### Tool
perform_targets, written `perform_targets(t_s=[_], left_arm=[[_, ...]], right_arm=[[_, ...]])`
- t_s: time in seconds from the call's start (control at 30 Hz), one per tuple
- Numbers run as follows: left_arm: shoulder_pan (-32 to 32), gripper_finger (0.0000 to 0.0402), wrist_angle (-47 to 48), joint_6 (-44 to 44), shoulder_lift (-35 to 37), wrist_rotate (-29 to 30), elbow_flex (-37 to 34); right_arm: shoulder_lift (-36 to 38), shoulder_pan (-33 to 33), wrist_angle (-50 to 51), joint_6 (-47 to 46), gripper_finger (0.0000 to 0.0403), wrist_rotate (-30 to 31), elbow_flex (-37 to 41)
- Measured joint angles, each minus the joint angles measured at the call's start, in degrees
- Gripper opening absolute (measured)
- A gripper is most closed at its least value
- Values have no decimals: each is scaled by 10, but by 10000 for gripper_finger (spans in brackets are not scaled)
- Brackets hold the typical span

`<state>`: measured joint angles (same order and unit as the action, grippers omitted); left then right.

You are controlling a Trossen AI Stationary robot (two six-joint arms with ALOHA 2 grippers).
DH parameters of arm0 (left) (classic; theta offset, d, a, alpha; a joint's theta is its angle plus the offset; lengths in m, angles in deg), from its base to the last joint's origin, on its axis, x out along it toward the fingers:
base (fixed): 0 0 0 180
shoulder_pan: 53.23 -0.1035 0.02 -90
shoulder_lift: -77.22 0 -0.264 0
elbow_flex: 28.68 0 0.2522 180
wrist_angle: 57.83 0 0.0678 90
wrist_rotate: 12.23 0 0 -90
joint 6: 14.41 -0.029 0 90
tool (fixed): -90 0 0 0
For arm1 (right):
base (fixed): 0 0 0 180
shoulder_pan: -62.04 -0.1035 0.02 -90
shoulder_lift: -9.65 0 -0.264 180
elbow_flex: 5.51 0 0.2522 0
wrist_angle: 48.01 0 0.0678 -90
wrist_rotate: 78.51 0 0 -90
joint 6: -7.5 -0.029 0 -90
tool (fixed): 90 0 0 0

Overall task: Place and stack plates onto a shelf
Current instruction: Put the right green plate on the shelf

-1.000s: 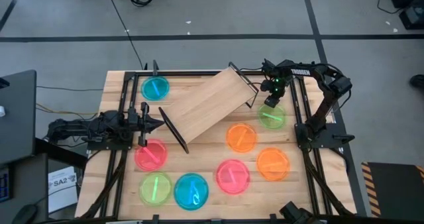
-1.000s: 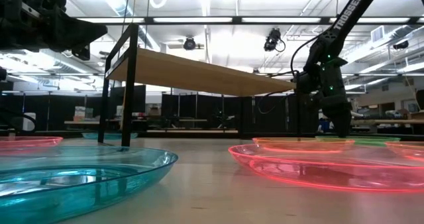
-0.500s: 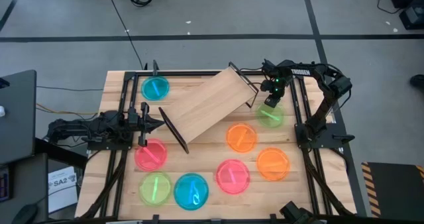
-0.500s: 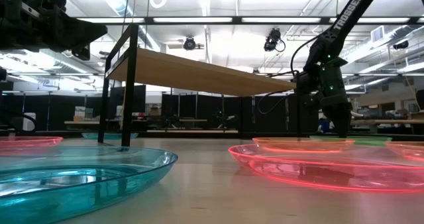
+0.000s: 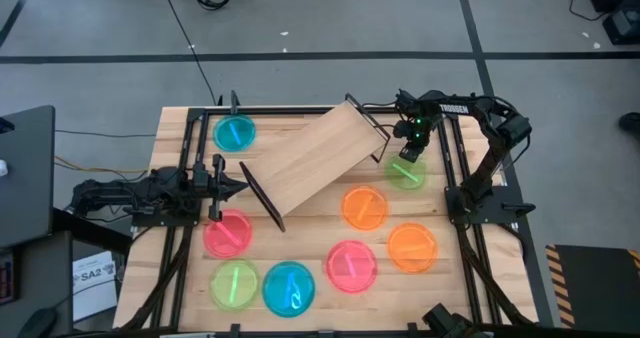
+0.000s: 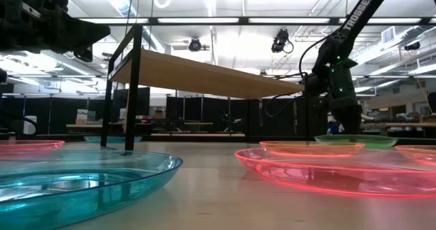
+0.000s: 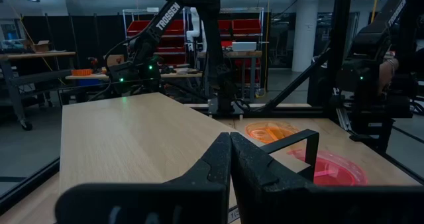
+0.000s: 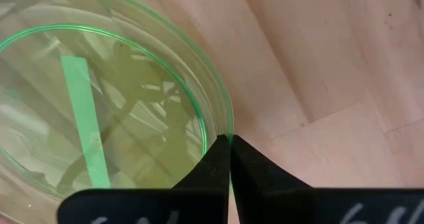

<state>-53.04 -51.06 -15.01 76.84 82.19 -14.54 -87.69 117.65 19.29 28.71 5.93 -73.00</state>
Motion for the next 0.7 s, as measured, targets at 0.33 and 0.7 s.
perform_targets(t_s=[0.33, 0.7], left_arm=[[0, 13, 0, 0, 0, 0, 0], [0, 13, 0, 0, 0, 0, 0]], right_arm=[[0, 0, 39, 26, 9, 2, -11], [0, 1, 116, -15, 9, 47, -83]])
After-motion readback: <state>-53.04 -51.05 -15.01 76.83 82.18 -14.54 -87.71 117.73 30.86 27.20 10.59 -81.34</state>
